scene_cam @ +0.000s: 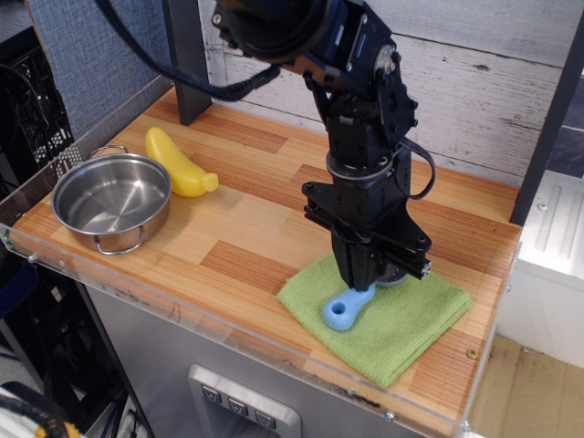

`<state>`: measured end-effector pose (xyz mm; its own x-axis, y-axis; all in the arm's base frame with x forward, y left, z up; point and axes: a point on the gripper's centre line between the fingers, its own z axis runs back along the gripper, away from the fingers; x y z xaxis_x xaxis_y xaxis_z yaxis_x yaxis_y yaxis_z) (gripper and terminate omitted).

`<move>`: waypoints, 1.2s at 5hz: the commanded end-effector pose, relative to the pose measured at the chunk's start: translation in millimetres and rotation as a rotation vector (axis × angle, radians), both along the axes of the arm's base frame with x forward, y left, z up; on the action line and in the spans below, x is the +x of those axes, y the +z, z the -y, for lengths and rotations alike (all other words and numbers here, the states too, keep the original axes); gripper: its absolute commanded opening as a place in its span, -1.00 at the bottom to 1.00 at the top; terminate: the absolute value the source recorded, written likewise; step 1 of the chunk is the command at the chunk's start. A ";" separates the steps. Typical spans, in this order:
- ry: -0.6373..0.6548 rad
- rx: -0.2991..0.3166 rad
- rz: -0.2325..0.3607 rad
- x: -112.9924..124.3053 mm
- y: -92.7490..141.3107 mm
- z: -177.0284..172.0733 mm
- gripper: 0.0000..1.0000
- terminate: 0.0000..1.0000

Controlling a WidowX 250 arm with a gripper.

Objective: Move the spoon top left of the table

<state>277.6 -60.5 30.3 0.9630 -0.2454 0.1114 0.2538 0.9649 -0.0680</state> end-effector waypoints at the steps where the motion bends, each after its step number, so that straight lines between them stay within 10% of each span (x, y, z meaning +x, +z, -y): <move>1: 0.010 0.009 -0.008 -1.0 -7.1 -4.6 1.00 -1.00; 3: 0.004 0.016 -0.008 1.5 -11.6 -7.8 1.00 -1.00; 4: 0.005 0.020 0.004 2.8 -7.4 -7.2 -1.00 -1.00; 6: 0.030 -0.015 0.045 10.1 23.5 -11.6 -1.00 -1.00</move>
